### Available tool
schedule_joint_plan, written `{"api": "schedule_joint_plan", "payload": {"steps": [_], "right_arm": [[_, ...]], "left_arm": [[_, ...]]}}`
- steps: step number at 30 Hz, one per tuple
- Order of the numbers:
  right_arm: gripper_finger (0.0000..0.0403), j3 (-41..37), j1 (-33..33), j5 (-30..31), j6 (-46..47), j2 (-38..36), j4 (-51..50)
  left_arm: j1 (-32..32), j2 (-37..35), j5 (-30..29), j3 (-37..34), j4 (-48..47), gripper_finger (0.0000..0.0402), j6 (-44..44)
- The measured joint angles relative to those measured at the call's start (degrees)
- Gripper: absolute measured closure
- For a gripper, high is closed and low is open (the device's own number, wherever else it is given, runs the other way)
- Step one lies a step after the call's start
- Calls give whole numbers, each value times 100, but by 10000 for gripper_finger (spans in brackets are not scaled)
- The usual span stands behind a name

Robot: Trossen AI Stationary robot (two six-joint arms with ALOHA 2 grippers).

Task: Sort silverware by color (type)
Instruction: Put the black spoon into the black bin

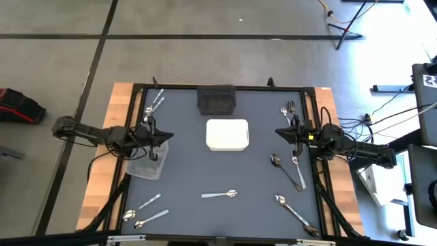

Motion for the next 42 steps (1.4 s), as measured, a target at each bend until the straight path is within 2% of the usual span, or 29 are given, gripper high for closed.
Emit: {"api": "schedule_joint_plan", "payload": {"steps": [6,11,17,20,26,31,34,36,42], "right_arm": [[400,2,2,-147,6,167,49],[400,357,7,-541,155,566,-245],[400,882,7,-1261,303,1139,-494],[400,1282,7,-1265,290,1429,-980],[400,2062,9,-987,173,2015,-2196],[400,2231,213,-960,711,2313,-2579],[402,2384,659,-709,1150,2488,-2852],[402,2574,1052,-266,1373,2694,-3107],[403,3246,2365,982,2362,3593,-4015]], "left_arm": [[94,0,30,2,860,399,359],[228,33,731,2,919,399,184],[199,592,851,4,1504,399,-127],[203,983,794,92,1642,399,-12],[203,1705,923,471,1805,399,424],[201,2194,1545,684,2125,399,644],[203,2433,1777,742,2502,399,915],[201,2567,1825,765,2606,399,916],[203,2636,1550,962,2848,399,1013]]}}
